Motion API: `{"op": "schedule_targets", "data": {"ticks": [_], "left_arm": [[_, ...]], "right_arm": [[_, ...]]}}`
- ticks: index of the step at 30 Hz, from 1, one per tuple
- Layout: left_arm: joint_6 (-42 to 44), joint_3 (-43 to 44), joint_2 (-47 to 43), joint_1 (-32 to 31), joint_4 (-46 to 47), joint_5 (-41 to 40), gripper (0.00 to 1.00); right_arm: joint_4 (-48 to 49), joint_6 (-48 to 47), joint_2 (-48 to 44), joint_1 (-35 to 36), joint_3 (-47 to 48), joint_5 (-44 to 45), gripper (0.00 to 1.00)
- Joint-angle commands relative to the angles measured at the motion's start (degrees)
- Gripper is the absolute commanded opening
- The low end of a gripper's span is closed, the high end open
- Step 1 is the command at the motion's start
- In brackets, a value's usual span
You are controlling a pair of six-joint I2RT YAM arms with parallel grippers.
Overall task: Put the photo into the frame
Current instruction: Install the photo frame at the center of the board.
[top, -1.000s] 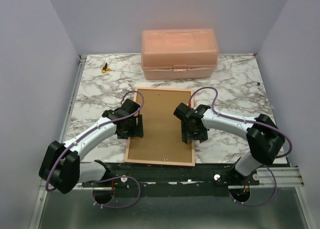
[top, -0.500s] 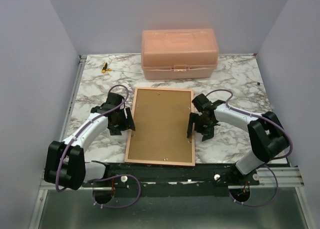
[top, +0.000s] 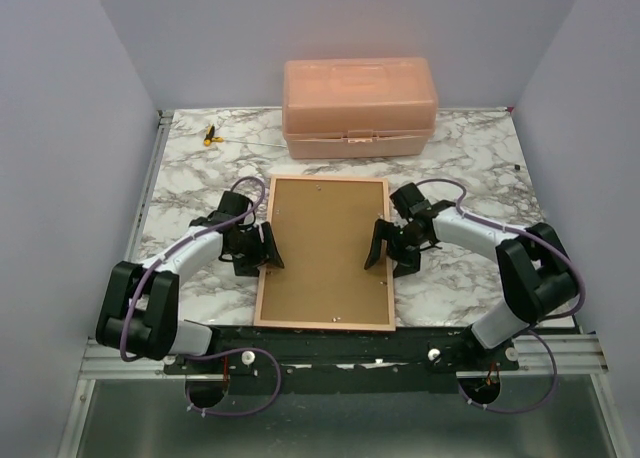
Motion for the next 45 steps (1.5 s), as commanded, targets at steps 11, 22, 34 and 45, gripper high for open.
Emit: {"op": "schedule_targets", "data": {"ticks": [11, 22, 34, 45], "left_arm": [[-6.8, -6.5, -11.7, -5.1, -2.0, 1.8, 0.71], [-2.4, 1.5, -12.8, -4.8, -10.6, -7.7, 0.76], [-1.8, -0.6, -13.0, -4.7, -9.3, -6.8, 0.76], [-1.9, -1.4, -12.2, -4.7, -8.1, -6.5, 0.75]], "right_arm": [[-3.4, 2.6, -10.1, 0.2, -8.5, 4.7, 0.83], [-5.5, -3.9, 2.1, -2.7, 4.9, 13.0, 0.91], [-7.6, -8.9, 17.6, -7.7, 25.5, 17.3, 0.89], [-9.3, -11.5, 17.0, -7.7, 26.0, 22.2, 0.77]]}}
